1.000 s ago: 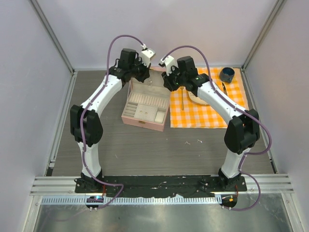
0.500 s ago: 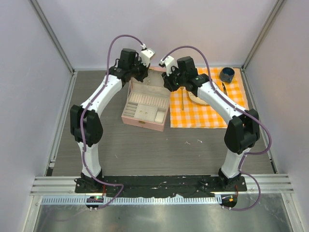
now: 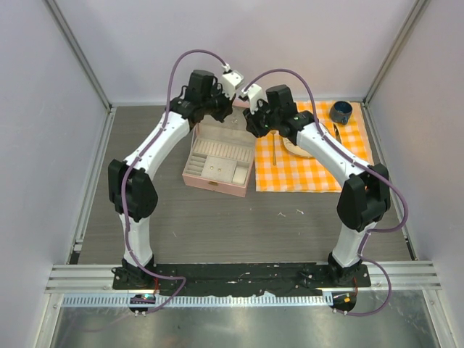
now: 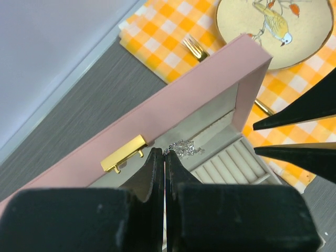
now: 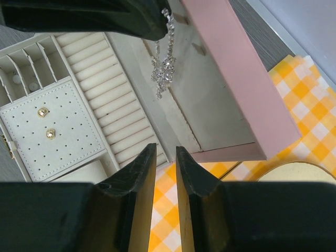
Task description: Organize the mixed jewelry
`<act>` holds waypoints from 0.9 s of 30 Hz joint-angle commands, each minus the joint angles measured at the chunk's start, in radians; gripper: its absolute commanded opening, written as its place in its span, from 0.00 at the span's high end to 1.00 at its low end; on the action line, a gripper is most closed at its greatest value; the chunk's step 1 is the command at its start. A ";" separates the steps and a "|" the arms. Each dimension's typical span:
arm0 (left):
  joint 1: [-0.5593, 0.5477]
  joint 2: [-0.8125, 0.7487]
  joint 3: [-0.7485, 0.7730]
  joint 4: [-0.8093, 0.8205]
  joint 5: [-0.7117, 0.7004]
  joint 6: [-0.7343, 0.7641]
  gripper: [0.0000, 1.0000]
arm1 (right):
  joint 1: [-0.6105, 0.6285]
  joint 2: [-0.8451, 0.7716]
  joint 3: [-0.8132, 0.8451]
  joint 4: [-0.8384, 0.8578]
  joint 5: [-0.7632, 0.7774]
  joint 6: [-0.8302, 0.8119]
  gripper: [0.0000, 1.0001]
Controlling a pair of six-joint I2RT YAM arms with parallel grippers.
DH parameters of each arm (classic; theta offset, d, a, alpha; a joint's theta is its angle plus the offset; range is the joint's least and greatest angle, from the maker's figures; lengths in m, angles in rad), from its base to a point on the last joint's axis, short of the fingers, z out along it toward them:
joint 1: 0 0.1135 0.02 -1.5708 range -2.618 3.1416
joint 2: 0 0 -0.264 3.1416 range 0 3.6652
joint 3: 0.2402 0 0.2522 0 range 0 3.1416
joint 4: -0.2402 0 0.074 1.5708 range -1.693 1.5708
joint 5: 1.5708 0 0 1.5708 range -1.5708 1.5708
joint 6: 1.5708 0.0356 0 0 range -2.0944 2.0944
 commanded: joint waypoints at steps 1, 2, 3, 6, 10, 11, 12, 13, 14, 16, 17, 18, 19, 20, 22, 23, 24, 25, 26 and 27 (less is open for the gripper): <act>-0.004 0.003 0.080 0.002 0.007 -0.017 1.00 | -0.004 -0.078 -0.013 0.050 0.006 -0.010 0.73; -0.004 0.005 0.086 0.001 0.005 -0.018 1.00 | -0.004 -0.081 -0.015 0.050 0.006 -0.012 0.73; -0.004 0.008 0.087 0.001 0.002 -0.018 1.00 | -0.004 -0.083 -0.021 0.052 0.006 -0.013 0.73; -0.005 0.017 0.100 -0.001 -0.003 -0.017 1.00 | -0.005 -0.087 -0.029 0.050 0.006 -0.012 0.73; -0.007 0.029 0.111 -0.005 -0.004 -0.020 1.00 | -0.010 -0.093 -0.035 0.050 0.006 -0.015 0.73; -0.007 0.029 0.111 -0.005 -0.004 -0.020 1.00 | -0.011 -0.095 -0.038 0.052 0.006 -0.015 0.73; -0.008 0.029 0.109 -0.004 -0.004 -0.020 1.00 | -0.011 -0.098 -0.039 0.050 0.006 -0.015 0.73; -0.008 0.029 0.106 -0.005 -0.004 -0.020 1.00 | -0.013 -0.098 -0.041 0.053 0.005 -0.015 0.73; -0.008 0.026 0.097 -0.005 -0.001 -0.020 1.00 | -0.015 -0.100 -0.046 0.050 0.006 -0.015 0.73; -0.010 0.020 0.083 -0.001 0.001 -0.015 1.00 | -0.016 -0.098 -0.049 0.053 0.006 -0.016 0.73; -0.010 0.012 0.066 0.002 -0.001 -0.014 1.00 | -0.018 -0.100 -0.050 0.056 0.005 -0.015 0.73; -0.010 0.008 0.058 0.007 -0.003 -0.012 1.00 | -0.019 -0.100 -0.052 0.055 0.005 -0.015 0.73; -0.010 0.005 0.046 0.014 -0.006 -0.015 1.00 | -0.019 -0.101 -0.052 0.056 0.005 -0.015 0.73; -0.010 0.001 0.040 0.019 -0.009 -0.012 1.00 | -0.021 -0.098 -0.053 0.056 0.003 -0.015 0.73; -0.010 -0.008 0.022 0.031 -0.018 -0.017 1.00 | -0.021 -0.100 -0.055 0.059 0.000 -0.013 0.73; -0.010 -0.011 0.014 0.037 -0.024 -0.020 1.00 | -0.021 -0.100 -0.055 0.061 0.000 -0.012 0.73; -0.010 -0.021 0.003 0.057 -0.032 -0.025 1.00 | -0.022 -0.100 -0.056 0.062 -0.001 -0.012 0.73; -0.011 -0.028 -0.021 0.068 -0.036 -0.028 1.00 | -0.021 -0.100 -0.056 0.062 -0.003 -0.012 0.73; -0.011 -0.035 -0.035 0.082 -0.044 -0.029 1.00 | -0.021 -0.100 -0.058 0.064 -0.001 -0.010 0.73; -0.013 -0.048 -0.050 0.108 -0.049 -0.037 1.00 | -0.022 -0.100 -0.061 0.064 -0.001 -0.010 0.73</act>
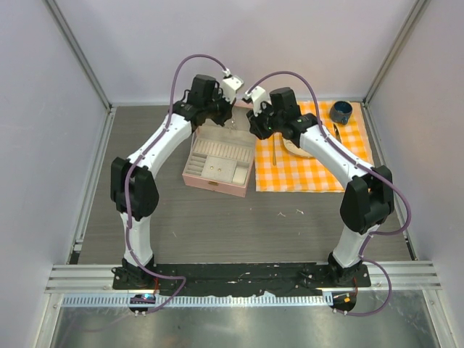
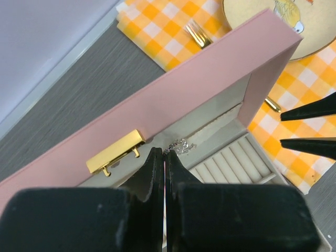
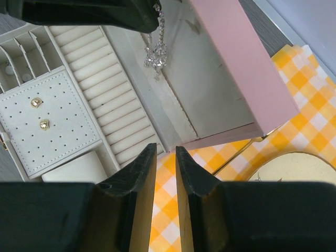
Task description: Organize the mixed jewelry
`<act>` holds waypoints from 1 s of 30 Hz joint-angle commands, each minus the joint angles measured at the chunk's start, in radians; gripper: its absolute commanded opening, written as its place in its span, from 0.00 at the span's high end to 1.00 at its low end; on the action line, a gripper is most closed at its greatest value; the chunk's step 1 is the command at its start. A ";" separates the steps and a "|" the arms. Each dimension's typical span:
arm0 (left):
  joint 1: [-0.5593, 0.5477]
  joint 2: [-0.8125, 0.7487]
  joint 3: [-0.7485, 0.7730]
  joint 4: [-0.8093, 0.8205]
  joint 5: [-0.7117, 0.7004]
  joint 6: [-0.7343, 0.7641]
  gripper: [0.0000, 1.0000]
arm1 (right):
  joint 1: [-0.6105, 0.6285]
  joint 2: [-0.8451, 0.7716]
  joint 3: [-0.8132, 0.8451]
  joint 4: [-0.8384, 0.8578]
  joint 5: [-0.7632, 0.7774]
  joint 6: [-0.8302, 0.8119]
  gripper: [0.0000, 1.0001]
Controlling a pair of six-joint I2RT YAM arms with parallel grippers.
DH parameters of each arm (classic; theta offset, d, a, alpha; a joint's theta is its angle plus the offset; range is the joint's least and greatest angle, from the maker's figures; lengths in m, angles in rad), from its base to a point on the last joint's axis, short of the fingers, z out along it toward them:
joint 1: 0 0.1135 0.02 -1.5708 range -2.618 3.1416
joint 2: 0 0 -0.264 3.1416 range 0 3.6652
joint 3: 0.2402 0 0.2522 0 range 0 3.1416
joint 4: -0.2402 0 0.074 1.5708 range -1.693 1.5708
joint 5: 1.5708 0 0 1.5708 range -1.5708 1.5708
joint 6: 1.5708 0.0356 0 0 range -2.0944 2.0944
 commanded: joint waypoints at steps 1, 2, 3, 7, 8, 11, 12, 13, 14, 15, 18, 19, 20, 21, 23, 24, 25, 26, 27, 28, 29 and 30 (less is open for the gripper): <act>-0.005 -0.069 -0.069 0.110 -0.037 -0.019 1.00 | -0.005 -0.065 -0.006 0.051 -0.003 -0.004 0.73; -0.005 -0.074 -0.077 0.116 -0.041 -0.022 1.00 | -0.004 -0.064 -0.006 0.050 -0.001 -0.002 0.73; -0.005 -0.077 -0.083 0.129 -0.042 -0.025 1.00 | -0.004 -0.064 -0.008 0.051 -0.001 -0.004 0.73; -0.005 -0.092 -0.103 0.153 -0.048 -0.043 1.00 | -0.004 -0.064 -0.008 0.051 -0.003 -0.004 0.73; -0.005 -0.094 -0.103 0.157 -0.051 -0.045 1.00 | -0.004 -0.065 -0.008 0.051 -0.003 -0.004 0.73; -0.005 -0.101 -0.100 0.159 -0.051 -0.054 1.00 | -0.004 -0.065 -0.008 0.053 0.000 -0.002 0.73; -0.005 -0.101 -0.099 0.159 -0.051 -0.054 1.00 | -0.005 -0.062 -0.008 0.053 0.000 -0.002 0.73; -0.005 -0.104 -0.097 0.159 -0.051 -0.057 1.00 | -0.004 -0.064 -0.006 0.053 0.000 -0.004 0.73; -0.005 -0.106 -0.095 0.159 -0.054 -0.059 1.00 | -0.004 -0.064 -0.008 0.054 -0.001 -0.004 0.73; -0.005 -0.107 -0.094 0.159 -0.056 -0.059 1.00 | -0.004 -0.062 -0.006 0.053 0.000 -0.004 0.73; -0.005 -0.107 -0.085 0.159 -0.065 -0.057 1.00 | -0.005 -0.064 -0.006 0.053 -0.003 -0.002 0.73; -0.005 -0.106 -0.082 0.157 -0.067 -0.057 1.00 | -0.004 -0.062 -0.006 0.054 -0.001 -0.004 0.73; -0.005 -0.101 -0.077 0.153 -0.073 -0.056 1.00 | -0.004 -0.064 -0.008 0.054 -0.001 -0.002 0.73; -0.005 -0.097 -0.068 0.153 -0.077 -0.054 1.00 | -0.004 -0.065 -0.008 0.053 -0.001 -0.002 0.73; -0.005 -0.084 -0.059 0.147 -0.087 -0.054 1.00 | -0.005 -0.070 -0.009 0.054 0.000 -0.004 0.73; -0.005 -0.081 -0.048 0.143 -0.090 -0.054 1.00 | -0.005 -0.071 -0.011 0.054 0.000 -0.004 0.73; -0.005 -0.075 -0.043 0.143 -0.091 -0.054 1.00 | -0.005 -0.073 -0.014 0.053 0.000 -0.004 0.73; -0.005 -0.072 -0.039 0.143 -0.093 -0.054 1.00 | -0.005 -0.074 -0.015 0.053 0.000 -0.004 0.73; -0.005 -0.066 -0.033 0.142 -0.093 -0.059 1.00 | -0.005 -0.074 -0.015 0.053 0.000 -0.005 0.73; -0.005 -0.064 -0.026 0.142 -0.094 -0.060 1.00 | -0.005 -0.076 -0.017 0.053 0.000 -0.005 0.73; -0.005 -0.061 -0.022 0.142 -0.096 -0.063 1.00 | -0.007 -0.076 -0.017 0.053 0.000 -0.005 0.73; -0.005 -0.057 -0.016 0.142 -0.097 -0.068 1.00 | -0.005 -0.076 -0.018 0.053 0.000 -0.005 0.73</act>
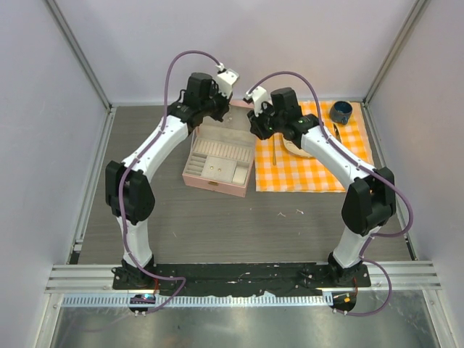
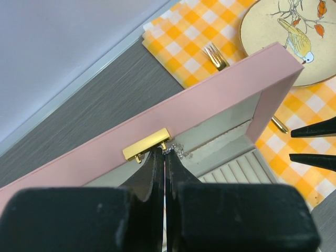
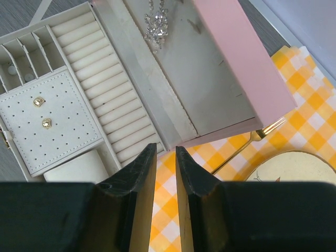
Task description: Organize the mixed jewelry
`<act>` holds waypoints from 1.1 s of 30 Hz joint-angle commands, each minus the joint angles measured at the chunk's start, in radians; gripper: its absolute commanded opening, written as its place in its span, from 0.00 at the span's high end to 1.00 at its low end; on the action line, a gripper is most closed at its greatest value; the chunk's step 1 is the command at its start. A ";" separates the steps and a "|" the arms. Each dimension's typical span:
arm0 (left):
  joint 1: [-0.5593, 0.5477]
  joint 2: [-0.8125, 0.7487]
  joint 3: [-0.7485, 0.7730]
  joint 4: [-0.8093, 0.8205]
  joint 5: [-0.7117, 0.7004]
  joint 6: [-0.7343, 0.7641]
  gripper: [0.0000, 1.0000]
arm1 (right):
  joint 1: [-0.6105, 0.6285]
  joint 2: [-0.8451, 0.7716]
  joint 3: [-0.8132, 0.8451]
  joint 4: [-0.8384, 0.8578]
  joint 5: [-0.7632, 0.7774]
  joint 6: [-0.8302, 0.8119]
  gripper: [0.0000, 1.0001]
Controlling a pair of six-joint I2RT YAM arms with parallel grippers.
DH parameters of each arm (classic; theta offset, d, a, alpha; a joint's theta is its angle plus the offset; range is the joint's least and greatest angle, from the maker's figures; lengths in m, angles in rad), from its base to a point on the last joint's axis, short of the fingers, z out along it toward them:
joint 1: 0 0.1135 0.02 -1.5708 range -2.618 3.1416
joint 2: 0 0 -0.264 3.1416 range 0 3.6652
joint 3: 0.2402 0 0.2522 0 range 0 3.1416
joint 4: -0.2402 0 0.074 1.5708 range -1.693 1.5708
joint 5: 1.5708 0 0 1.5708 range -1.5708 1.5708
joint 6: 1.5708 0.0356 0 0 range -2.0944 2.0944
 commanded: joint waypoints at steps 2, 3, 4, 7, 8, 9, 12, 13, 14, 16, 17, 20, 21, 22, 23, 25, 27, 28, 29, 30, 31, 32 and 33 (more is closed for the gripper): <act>-0.005 0.008 0.069 0.037 -0.023 -0.015 1.00 | -0.006 -0.060 -0.001 0.046 0.000 -0.008 0.73; -0.005 0.008 0.072 0.037 -0.025 -0.015 1.00 | -0.006 -0.060 -0.001 0.046 0.000 -0.008 0.73; -0.005 0.013 0.072 0.036 -0.028 -0.015 1.00 | -0.006 -0.059 -0.001 0.045 0.000 -0.008 0.73; -0.008 0.022 0.072 0.036 -0.032 -0.014 1.00 | -0.008 -0.060 -0.002 0.048 -0.001 -0.008 0.73; -0.009 0.022 0.071 0.037 -0.032 -0.012 1.00 | -0.008 -0.060 -0.004 0.048 -0.005 -0.008 0.73; -0.009 0.025 0.069 0.036 -0.032 -0.012 1.00 | -0.009 -0.060 -0.004 0.048 -0.006 -0.007 0.73; -0.014 0.025 0.059 0.037 -0.026 -0.009 1.00 | -0.012 -0.062 -0.013 0.053 -0.003 -0.007 0.73; -0.014 0.023 0.056 0.039 -0.025 -0.006 1.00 | -0.012 -0.065 -0.018 0.054 -0.005 -0.008 0.73; -0.015 0.022 0.050 0.042 -0.025 -0.003 1.00 | -0.012 -0.065 -0.019 0.056 -0.005 -0.008 0.73; -0.015 0.025 0.049 0.045 -0.031 0.000 1.00 | -0.015 -0.065 -0.021 0.057 -0.005 -0.008 0.73; -0.015 0.028 0.051 0.045 -0.029 -0.001 1.00 | -0.015 -0.065 -0.021 0.056 -0.006 -0.007 0.73; -0.017 0.034 0.056 0.047 -0.032 -0.001 1.00 | -0.015 -0.063 -0.024 0.059 -0.008 -0.004 0.73; -0.017 0.039 0.057 0.045 -0.035 0.002 1.00 | -0.015 -0.065 -0.025 0.060 -0.008 -0.005 0.73; -0.017 0.040 0.059 0.047 -0.037 0.005 1.00 | -0.015 -0.065 -0.027 0.060 -0.008 -0.005 0.73; -0.017 0.042 0.062 0.045 -0.038 0.006 1.00 | -0.017 -0.065 -0.028 0.060 -0.008 -0.005 0.73; -0.017 0.046 0.063 0.043 -0.046 0.013 1.00 | -0.017 -0.066 -0.030 0.062 -0.008 -0.004 0.73; -0.017 0.053 0.065 0.042 -0.052 0.022 1.00 | -0.018 -0.066 -0.031 0.063 -0.009 -0.004 0.73; -0.017 0.054 0.065 0.042 -0.055 0.023 1.00 | -0.017 -0.068 -0.031 0.062 -0.009 -0.005 0.73; -0.017 0.054 0.065 0.040 -0.055 0.025 1.00 | -0.017 -0.065 -0.031 0.063 -0.009 -0.004 0.73; -0.017 0.057 0.065 0.040 -0.057 0.026 1.00 | -0.017 -0.066 -0.031 0.065 -0.009 -0.005 0.73; -0.017 0.057 0.066 0.042 -0.060 0.029 1.00 | -0.017 -0.066 -0.031 0.065 -0.011 -0.005 0.73; -0.017 0.059 0.068 0.042 -0.064 0.031 1.00 | -0.017 -0.066 -0.033 0.065 -0.011 -0.004 0.73; -0.017 0.062 0.069 0.042 -0.067 0.031 1.00 | -0.017 -0.066 -0.034 0.065 -0.012 -0.004 0.73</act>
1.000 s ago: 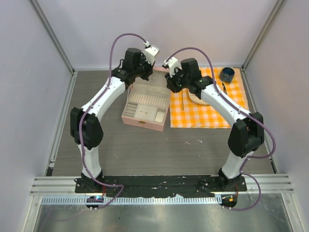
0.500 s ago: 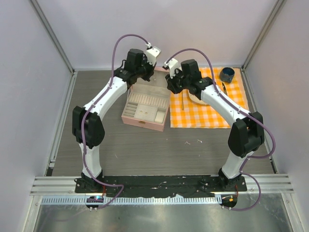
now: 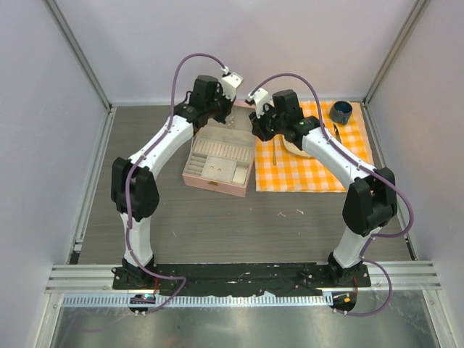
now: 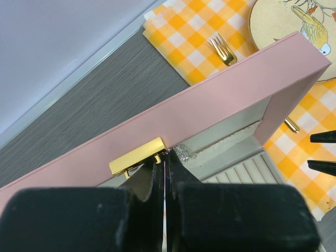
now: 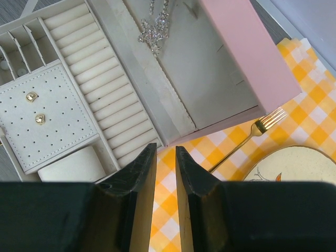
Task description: Organize the mixed jewelry
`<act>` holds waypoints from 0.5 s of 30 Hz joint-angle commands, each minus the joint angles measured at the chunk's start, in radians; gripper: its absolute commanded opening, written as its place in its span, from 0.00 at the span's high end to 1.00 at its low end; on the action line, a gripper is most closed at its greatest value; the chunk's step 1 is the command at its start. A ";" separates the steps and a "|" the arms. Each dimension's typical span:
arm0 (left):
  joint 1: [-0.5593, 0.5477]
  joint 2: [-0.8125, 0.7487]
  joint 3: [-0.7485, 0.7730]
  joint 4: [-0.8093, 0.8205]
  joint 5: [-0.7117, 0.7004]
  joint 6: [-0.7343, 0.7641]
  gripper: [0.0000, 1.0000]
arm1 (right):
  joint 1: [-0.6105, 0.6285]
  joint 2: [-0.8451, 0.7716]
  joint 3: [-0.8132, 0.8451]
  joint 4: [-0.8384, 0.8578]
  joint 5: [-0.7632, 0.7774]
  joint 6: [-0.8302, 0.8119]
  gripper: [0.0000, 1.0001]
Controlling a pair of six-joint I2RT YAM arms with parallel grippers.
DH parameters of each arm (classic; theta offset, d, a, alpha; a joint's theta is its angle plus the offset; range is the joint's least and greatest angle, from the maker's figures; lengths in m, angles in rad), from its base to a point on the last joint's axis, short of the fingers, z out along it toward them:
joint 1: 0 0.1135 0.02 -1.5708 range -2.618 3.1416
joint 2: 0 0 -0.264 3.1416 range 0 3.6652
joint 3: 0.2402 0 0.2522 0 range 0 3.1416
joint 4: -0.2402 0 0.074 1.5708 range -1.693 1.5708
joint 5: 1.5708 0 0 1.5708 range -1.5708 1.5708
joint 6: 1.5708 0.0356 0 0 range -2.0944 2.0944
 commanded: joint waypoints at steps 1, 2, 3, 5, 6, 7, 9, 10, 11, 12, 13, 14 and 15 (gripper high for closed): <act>-0.003 0.010 0.043 0.049 -0.032 0.028 1.00 | -0.006 -0.054 0.001 0.043 -0.011 -0.003 0.73; -0.003 0.010 0.043 0.049 -0.034 0.028 1.00 | -0.004 -0.054 -0.001 0.043 -0.011 -0.003 0.73; -0.003 0.010 0.043 0.051 -0.034 0.026 1.00 | -0.004 -0.056 -0.002 0.043 -0.013 -0.002 0.73; -0.003 0.010 0.045 0.051 -0.042 0.026 1.00 | -0.003 -0.056 -0.002 0.043 -0.011 0.000 0.73; -0.004 0.009 0.048 0.051 -0.045 0.028 1.00 | -0.006 -0.056 -0.004 0.045 -0.011 -0.002 0.73; -0.003 0.012 0.050 0.051 -0.054 0.028 0.99 | -0.004 -0.056 -0.004 0.045 -0.013 -0.002 0.73; -0.004 0.015 0.057 0.051 -0.062 0.031 0.99 | -0.006 -0.057 -0.004 0.043 -0.014 0.000 0.73; -0.004 0.018 0.060 0.049 -0.066 0.033 0.99 | -0.006 -0.057 -0.002 0.045 -0.013 -0.002 0.73; -0.004 0.020 0.063 0.048 -0.068 0.036 0.99 | -0.004 -0.056 -0.002 0.045 -0.013 -0.002 0.73; -0.004 0.020 0.066 0.046 -0.069 0.034 0.99 | -0.004 -0.059 -0.001 0.045 -0.013 0.000 0.73; -0.004 0.021 0.070 0.046 -0.072 0.037 0.99 | -0.007 -0.059 -0.001 0.043 -0.014 -0.002 0.73; -0.004 0.023 0.071 0.046 -0.074 0.040 0.99 | -0.004 -0.060 -0.001 0.045 -0.013 0.000 0.73; -0.004 0.023 0.076 0.045 -0.077 0.040 0.99 | -0.004 -0.062 -0.001 0.045 -0.011 -0.002 0.73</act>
